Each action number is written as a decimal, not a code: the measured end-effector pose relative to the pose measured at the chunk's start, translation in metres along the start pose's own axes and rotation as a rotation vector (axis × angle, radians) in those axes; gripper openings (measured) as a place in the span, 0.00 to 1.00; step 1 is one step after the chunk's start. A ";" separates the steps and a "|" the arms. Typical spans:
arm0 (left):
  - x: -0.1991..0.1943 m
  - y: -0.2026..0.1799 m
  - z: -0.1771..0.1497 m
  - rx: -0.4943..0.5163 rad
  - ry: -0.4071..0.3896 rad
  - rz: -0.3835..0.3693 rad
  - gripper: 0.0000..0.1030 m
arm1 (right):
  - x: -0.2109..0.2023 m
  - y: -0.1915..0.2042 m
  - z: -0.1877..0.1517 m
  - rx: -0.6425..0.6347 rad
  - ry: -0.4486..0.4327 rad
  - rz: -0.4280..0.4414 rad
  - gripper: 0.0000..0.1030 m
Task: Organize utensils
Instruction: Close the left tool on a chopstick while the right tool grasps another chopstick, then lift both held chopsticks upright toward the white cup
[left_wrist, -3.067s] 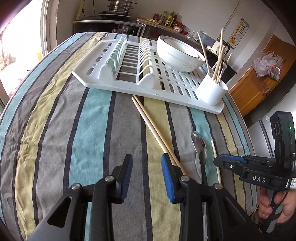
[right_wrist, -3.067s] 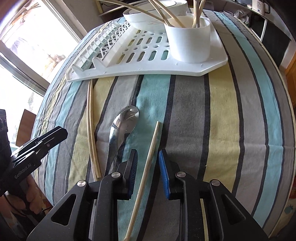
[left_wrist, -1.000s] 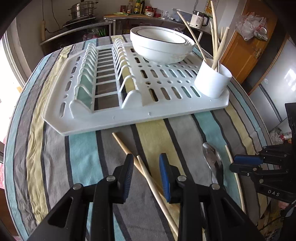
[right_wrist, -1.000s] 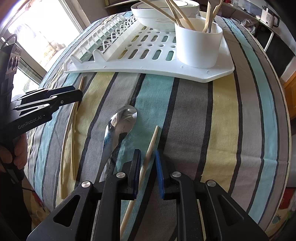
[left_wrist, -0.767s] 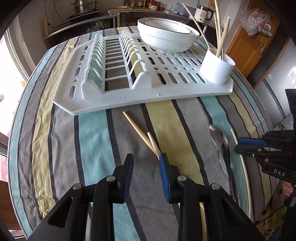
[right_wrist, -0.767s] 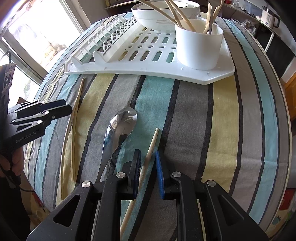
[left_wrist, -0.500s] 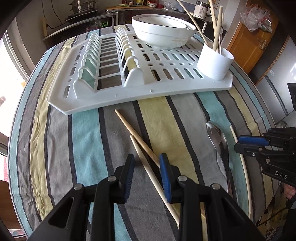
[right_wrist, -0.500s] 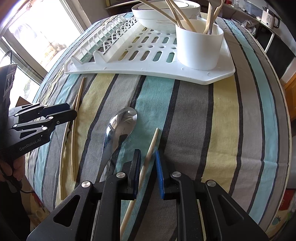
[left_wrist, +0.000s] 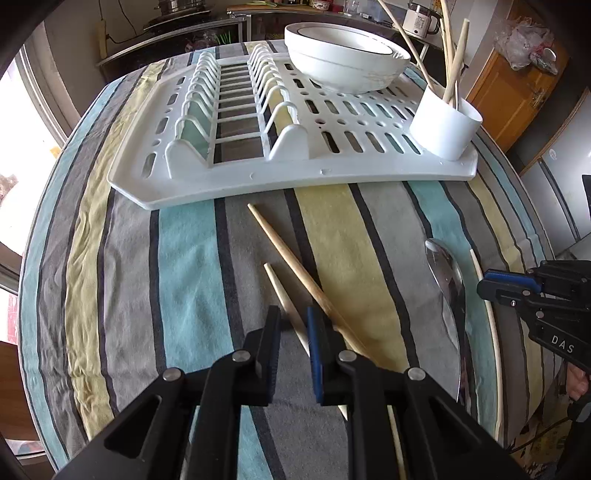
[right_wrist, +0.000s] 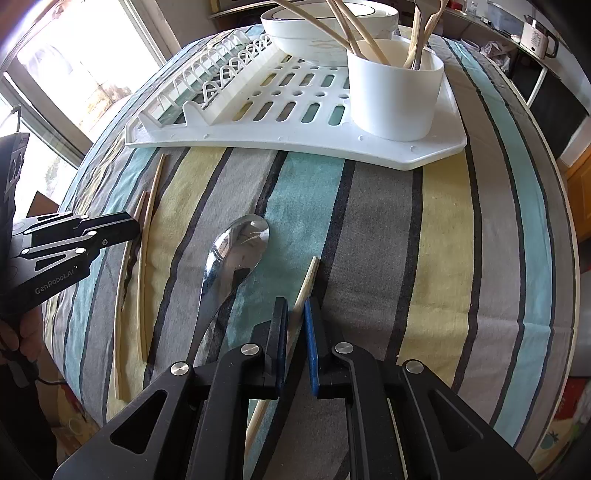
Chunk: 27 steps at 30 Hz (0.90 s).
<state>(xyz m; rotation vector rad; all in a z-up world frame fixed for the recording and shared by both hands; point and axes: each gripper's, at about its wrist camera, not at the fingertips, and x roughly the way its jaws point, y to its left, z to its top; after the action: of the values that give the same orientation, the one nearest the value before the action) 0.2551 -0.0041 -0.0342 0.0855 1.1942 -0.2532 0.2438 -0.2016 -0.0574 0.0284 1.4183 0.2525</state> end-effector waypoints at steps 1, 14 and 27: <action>0.000 -0.003 0.001 0.006 0.001 0.014 0.16 | 0.000 0.000 0.000 0.000 0.000 -0.001 0.09; 0.000 -0.013 0.002 0.034 -0.026 0.079 0.06 | 0.000 0.001 -0.002 0.006 -0.024 -0.011 0.08; -0.068 -0.002 -0.003 0.014 -0.211 -0.066 0.06 | -0.045 -0.001 -0.009 -0.002 -0.189 0.098 0.07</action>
<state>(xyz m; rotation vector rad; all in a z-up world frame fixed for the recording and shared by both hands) 0.2288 0.0043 0.0283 0.0303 0.9863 -0.3203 0.2288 -0.2122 -0.0148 0.1176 1.2300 0.3242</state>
